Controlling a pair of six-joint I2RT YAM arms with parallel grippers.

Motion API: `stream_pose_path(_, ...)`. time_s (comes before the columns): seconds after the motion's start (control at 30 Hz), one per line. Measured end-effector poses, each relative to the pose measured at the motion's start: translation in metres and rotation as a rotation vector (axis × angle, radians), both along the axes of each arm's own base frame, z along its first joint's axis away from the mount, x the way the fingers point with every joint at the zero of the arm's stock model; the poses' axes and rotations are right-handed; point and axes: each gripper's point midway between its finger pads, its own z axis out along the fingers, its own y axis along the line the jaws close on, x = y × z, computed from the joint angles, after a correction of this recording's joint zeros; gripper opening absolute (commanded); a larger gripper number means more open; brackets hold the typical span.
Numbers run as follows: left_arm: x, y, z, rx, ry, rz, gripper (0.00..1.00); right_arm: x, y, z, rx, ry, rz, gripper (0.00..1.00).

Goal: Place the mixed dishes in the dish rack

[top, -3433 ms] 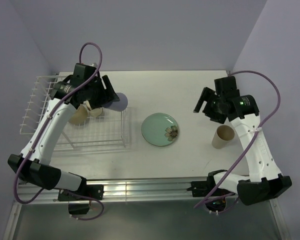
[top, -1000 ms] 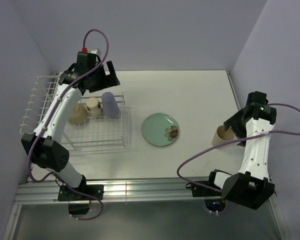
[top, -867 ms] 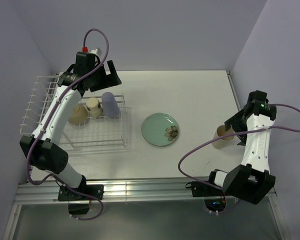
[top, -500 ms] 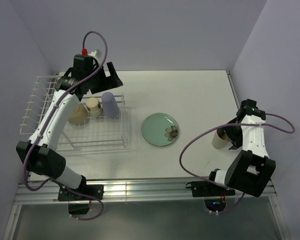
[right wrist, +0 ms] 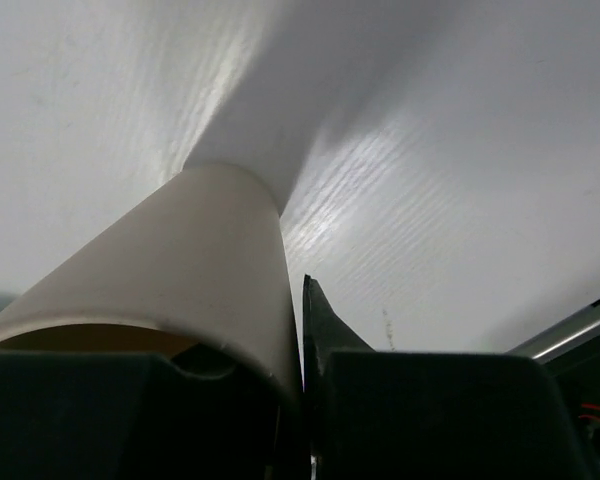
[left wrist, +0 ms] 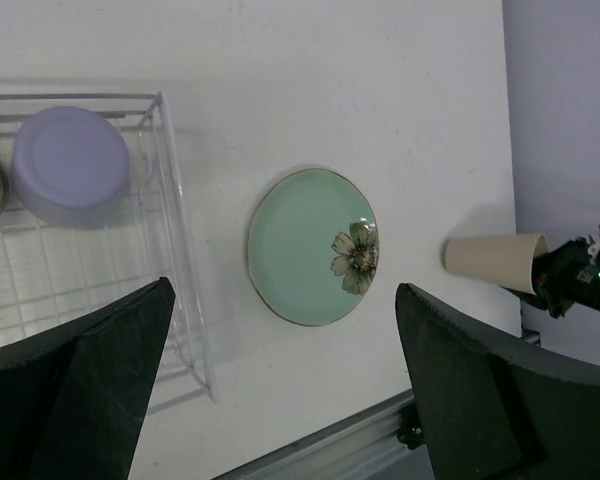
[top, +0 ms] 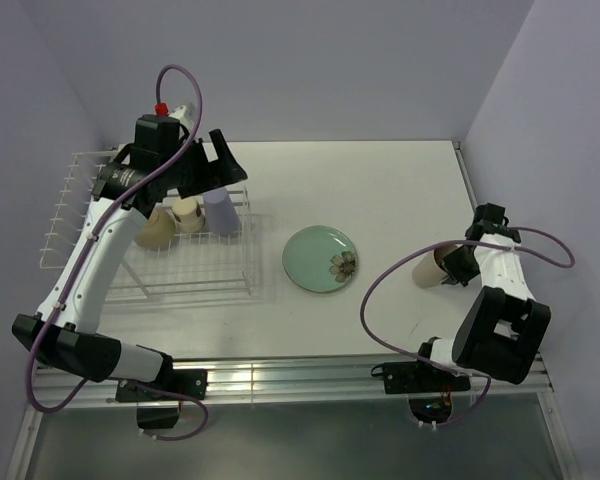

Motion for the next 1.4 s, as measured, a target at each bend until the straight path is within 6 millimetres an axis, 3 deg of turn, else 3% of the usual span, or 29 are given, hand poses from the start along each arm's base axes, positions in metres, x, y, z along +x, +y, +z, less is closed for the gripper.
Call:
stream_pose_path(0.07, -0.006, -0.005, 0.004, -0.012, 0.013, -0.028, 0.99, 0.005, 0.008, 0.005, 0.013, -0.021, 0.026, 0.00)
stream_pose_path(0.17, -0.010, -0.016, 0.020, -0.062, 0.009, -0.078, 0.99, 0.030, 0.032, 0.031, 0.059, -0.106, 0.110, 0.00)
stream_pose_path(0.3, -0.019, -0.043, 0.043, -0.214, 0.010, -0.193, 0.99, 0.081, 0.086, 0.095, 0.198, -0.340, 0.261, 0.00)
stream_pose_path(0.4, -0.024, -0.062, 0.054, -0.350, 0.019, -0.272, 0.99, 0.103, 0.140, 0.144, 0.392, -0.509, 0.385, 0.00)
stream_pose_path(0.6, -0.038, -0.084, 0.055, -0.638, 0.111, -0.382, 0.99, 0.103, 0.229, 0.214, 0.791, -0.673, 0.551, 0.00)
stream_pose_path(0.77, -0.049, -0.092, 0.078, -0.818, 0.118, -0.472, 0.99, 0.085, 0.290, 0.276, 1.137, -0.768, 0.668, 0.00)
stream_pose_path(0.9, -0.059, -0.092, 0.103, -0.898, 0.087, -0.534, 0.99, 0.064, 0.312, 0.312, 1.316, -0.788, 0.739, 0.00)
stream_pose_path(1.0, -0.068, -0.091, 0.119, -0.931, 0.057, -0.573, 0.99, 0.051, 0.319, 0.329, 1.362, -0.811, 0.804, 0.00)
stream_pose_path(1.4, -0.103, -0.098, 0.144, -0.955, 0.015, -0.644, 0.99, 0.029, 0.352, 0.340, 1.384, -0.765, 0.929, 0.00)
